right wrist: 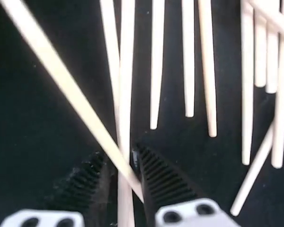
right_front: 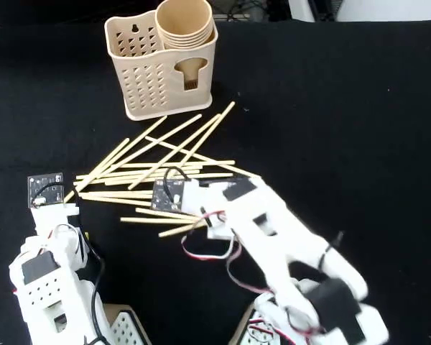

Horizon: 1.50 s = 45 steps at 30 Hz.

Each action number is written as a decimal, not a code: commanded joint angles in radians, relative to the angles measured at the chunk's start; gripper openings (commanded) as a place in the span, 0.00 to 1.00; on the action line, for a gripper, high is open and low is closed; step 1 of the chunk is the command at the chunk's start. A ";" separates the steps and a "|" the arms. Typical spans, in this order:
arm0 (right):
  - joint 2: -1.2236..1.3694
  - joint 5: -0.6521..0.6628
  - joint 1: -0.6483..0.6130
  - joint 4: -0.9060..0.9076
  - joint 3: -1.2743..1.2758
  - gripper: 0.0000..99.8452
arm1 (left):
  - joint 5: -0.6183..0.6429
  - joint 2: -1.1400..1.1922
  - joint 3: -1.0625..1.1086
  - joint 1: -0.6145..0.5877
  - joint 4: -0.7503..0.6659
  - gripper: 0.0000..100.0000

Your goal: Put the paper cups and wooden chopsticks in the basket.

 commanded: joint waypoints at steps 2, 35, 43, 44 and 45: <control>-0.142 0.025 0.026 0.005 0.077 0.01 | -0.006 -0.008 -0.004 -0.005 -0.017 0.18; -0.177 0.072 0.242 -0.052 0.102 0.15 | -0.006 -0.008 -0.002 -0.004 -0.017 0.18; -0.186 0.078 0.249 -0.052 0.125 0.01 | -0.006 -0.008 -0.002 -0.005 -0.017 0.18; -0.186 0.078 0.250 -0.052 0.122 0.01 | -0.006 -0.008 -0.002 -0.007 -0.017 0.18; -0.188 0.078 0.259 -0.052 0.122 0.01 | -0.006 -0.008 -0.002 -0.007 -0.017 0.18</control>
